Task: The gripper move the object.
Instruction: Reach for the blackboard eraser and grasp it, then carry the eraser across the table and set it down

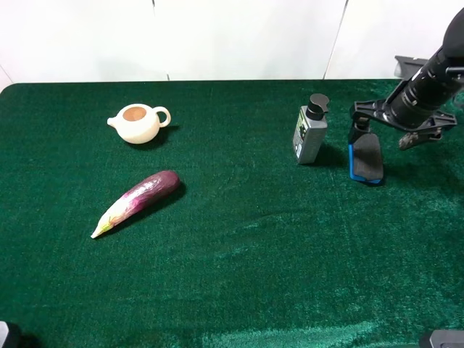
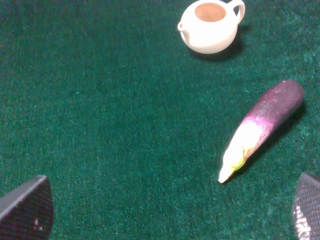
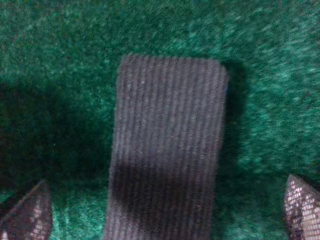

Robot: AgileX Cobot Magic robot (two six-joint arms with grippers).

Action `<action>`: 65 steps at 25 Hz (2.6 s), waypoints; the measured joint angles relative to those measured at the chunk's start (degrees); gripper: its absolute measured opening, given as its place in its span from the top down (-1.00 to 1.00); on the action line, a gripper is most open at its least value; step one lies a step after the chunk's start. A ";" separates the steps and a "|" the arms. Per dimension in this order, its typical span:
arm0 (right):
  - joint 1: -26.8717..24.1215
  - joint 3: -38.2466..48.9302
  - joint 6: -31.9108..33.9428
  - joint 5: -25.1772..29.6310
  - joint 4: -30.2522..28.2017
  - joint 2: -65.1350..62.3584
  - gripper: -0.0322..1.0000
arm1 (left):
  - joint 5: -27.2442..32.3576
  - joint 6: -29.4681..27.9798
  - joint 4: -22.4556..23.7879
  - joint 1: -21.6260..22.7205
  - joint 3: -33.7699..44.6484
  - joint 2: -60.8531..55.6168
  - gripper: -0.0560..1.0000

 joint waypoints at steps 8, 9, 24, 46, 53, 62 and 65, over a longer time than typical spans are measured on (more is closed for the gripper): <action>0.00 0.00 -1.36 -2.12 1.81 3.55 -0.40 | 0.00 0.00 0.00 0.00 0.00 0.00 -0.94; 0.00 -0.01 -1.40 -2.53 1.81 3.90 -0.40 | 0.00 0.00 0.00 0.00 0.00 0.00 -0.94; 0.00 -0.06 -1.40 -5.84 1.82 6.63 -0.40 | 0.00 0.00 0.00 0.00 0.00 0.00 -0.94; 0.00 -0.63 -1.16 -6.57 -0.28 8.93 -0.07 | 0.00 0.00 0.00 0.00 0.00 0.00 -0.94; 0.00 -0.74 -1.16 -6.74 -0.39 8.93 0.13 | 0.00 0.00 0.00 0.00 0.00 0.00 -0.94; 0.00 -1.13 -0.75 -5.96 -0.39 8.93 0.13 | 0.00 0.00 0.00 0.00 0.00 0.00 -0.94; 0.00 -2.27 -0.46 -3.32 -0.27 8.93 0.13 | 0.00 0.00 0.00 0.00 0.00 0.00 -0.94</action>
